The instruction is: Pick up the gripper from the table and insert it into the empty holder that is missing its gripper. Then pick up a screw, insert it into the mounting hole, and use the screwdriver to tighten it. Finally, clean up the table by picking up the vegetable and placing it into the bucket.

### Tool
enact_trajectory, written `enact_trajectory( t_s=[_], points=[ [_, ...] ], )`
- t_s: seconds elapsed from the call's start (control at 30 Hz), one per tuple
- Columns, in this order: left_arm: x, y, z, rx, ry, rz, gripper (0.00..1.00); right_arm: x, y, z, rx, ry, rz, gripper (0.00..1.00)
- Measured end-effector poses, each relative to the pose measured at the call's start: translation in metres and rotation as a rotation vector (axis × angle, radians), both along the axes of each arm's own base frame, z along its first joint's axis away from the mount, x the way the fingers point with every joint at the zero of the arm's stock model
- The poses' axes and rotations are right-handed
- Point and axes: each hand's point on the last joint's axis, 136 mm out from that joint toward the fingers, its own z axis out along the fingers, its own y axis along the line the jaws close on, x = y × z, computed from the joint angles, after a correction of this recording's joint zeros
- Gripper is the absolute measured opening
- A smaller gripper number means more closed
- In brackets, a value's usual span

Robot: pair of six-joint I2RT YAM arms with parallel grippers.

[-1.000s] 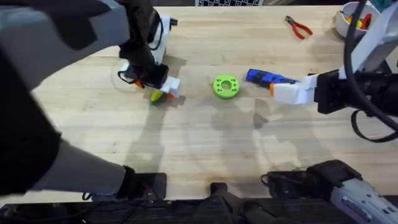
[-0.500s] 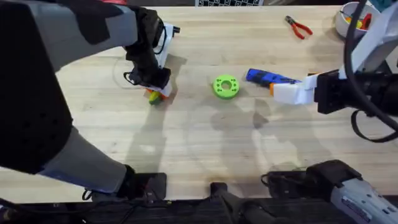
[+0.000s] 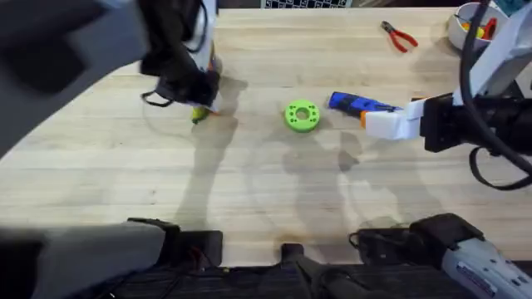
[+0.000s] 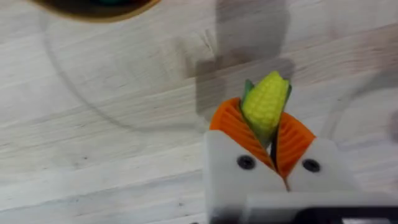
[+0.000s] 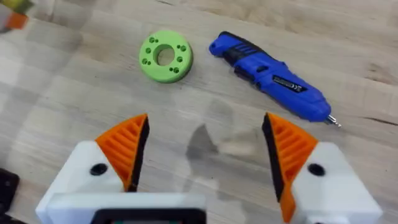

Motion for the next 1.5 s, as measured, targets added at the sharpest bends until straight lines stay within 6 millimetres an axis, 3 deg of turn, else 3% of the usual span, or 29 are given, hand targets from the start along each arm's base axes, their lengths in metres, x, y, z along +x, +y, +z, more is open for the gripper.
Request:
enact_trajectory(
  t_s=[0.23,0.47,0.63,0.83,1.03,1.07,1.27,1.4,1.5],
  points=[
    [0.003,0.002,0.070,-0.041,-0.219,0.034,0.035,0.000,0.000,0.000,0.000,0.000,0.000,0.993],
    [0.046,0.017,0.103,-0.054,-0.390,0.096,0.035,0.000,0.000,0.000,0.000,0.000,0.000,0.994],
    [0.083,0.036,0.096,-0.050,-0.450,0.156,0.035,0.000,0.000,0.000,0.000,0.000,0.000,0.992],
    [0.125,0.042,0.068,-0.051,-0.478,0.179,0.035,-0.001,0.000,-0.001,-0.001,0.004,0.000,0.992],
    [0.140,0.041,0.046,-0.050,-0.461,0.178,0.035,-0.002,0.000,-0.002,-0.002,0.009,0.000,0.993],
    [0.140,0.041,0.044,-0.048,-0.457,0.175,0.060,-0.002,0.000,-0.002,-0.002,0.009,0.000,0.993],
    [0.141,0.041,0.044,-0.050,-0.460,0.179,0.945,-0.002,0.000,-0.002,-0.002,0.009,0.000,0.992],
    [0.138,0.041,0.045,-0.050,-0.452,0.181,0.985,-0.002,0.000,-0.002,-0.002,0.010,0.000,0.991],
    [0.131,0.041,0.055,-0.052,-0.458,0.182,0.985,-0.002,0.000,-0.002,-0.002,0.010,0.000,0.991]
  ],
)
